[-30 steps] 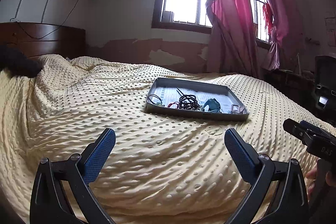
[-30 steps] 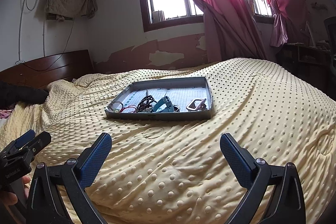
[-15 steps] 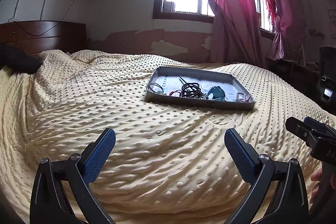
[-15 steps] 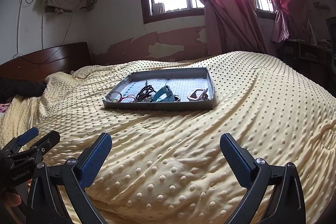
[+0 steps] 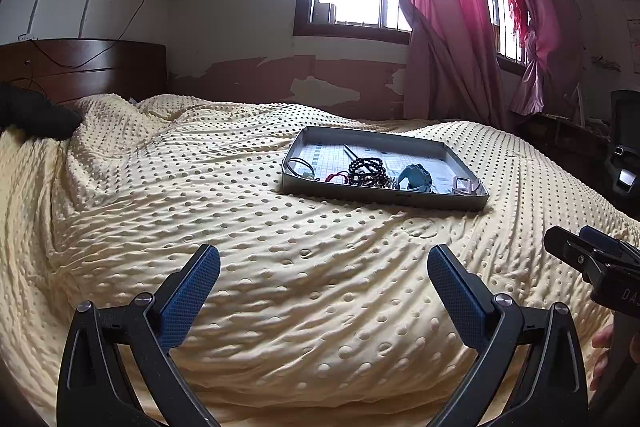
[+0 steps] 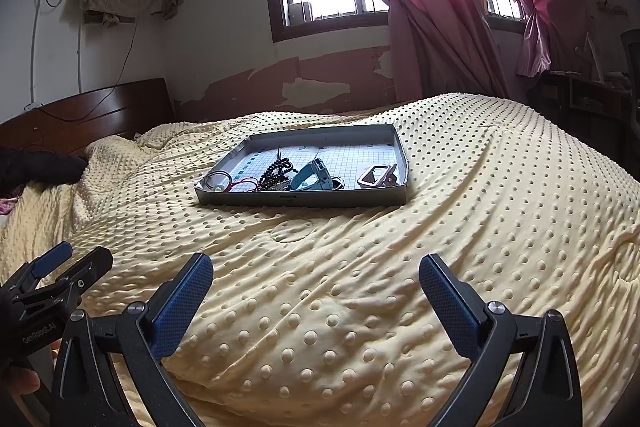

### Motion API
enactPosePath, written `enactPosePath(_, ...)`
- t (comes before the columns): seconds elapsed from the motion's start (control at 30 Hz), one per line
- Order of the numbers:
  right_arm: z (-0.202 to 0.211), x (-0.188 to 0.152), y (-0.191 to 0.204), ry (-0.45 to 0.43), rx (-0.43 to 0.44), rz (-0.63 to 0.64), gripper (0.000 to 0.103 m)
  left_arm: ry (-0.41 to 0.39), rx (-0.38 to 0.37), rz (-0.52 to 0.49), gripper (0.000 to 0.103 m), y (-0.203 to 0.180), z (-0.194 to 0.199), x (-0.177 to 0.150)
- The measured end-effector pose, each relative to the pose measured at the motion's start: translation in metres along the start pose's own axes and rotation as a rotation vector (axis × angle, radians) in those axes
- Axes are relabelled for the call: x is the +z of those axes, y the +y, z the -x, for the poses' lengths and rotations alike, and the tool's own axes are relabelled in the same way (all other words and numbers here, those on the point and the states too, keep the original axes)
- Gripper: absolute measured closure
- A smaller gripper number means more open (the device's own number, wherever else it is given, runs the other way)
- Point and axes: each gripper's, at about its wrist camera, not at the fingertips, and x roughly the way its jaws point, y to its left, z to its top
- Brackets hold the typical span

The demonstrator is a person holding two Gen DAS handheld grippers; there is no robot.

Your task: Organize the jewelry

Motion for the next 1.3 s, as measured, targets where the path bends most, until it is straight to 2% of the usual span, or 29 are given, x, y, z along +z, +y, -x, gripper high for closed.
enactPosePath(1.3, -0.0001, -0.0006, 0.0013, 0.002, 0.001, 0.0, 0.0, -0.004, 0.007, -0.017, 0.001, -0.0036, 0.0006, -0.0009)
